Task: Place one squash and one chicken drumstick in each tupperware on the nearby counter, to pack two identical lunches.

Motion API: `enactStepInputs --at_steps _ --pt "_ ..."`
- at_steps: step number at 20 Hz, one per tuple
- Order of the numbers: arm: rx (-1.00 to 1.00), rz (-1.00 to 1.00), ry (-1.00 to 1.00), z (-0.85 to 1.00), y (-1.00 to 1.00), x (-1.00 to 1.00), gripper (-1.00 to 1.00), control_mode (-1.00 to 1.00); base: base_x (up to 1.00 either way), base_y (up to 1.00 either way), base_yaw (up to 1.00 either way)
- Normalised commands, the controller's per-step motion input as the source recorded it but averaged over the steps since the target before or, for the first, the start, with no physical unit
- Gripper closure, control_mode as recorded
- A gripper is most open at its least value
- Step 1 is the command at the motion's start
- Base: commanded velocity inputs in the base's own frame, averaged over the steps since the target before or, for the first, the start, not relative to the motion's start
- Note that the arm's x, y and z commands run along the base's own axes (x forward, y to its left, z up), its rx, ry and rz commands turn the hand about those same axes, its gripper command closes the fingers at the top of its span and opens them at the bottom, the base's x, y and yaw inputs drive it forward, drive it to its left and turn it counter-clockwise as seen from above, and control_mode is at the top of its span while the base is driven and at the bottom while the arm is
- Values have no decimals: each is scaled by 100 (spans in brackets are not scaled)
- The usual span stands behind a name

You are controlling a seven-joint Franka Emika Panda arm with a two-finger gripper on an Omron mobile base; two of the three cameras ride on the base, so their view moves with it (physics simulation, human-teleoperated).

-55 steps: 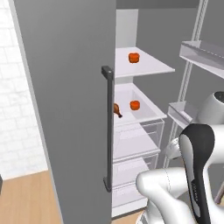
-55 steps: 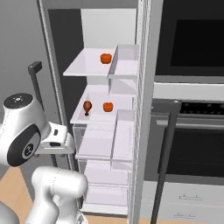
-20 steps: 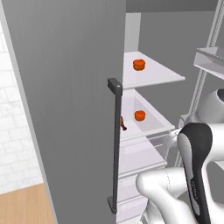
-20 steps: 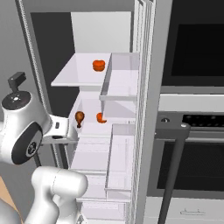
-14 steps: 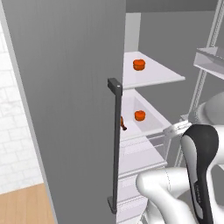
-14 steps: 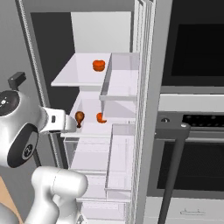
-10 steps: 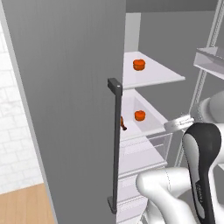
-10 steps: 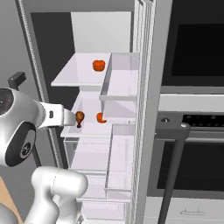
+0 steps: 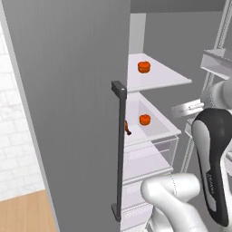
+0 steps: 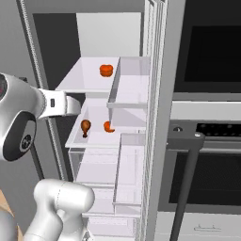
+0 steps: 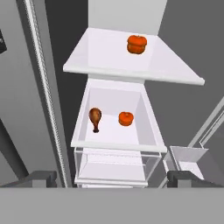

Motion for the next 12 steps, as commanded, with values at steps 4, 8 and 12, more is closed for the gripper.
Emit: enactStepInputs --at_steps 4,8,12 --pt "16 0 0 7 -1 34 -100 -100 0 0 0" --pt "9 -9 0 0 0 24 -100 -100 0 0 0" --pt "5 -10 0 1 0 16 -100 -100 0 0 0"
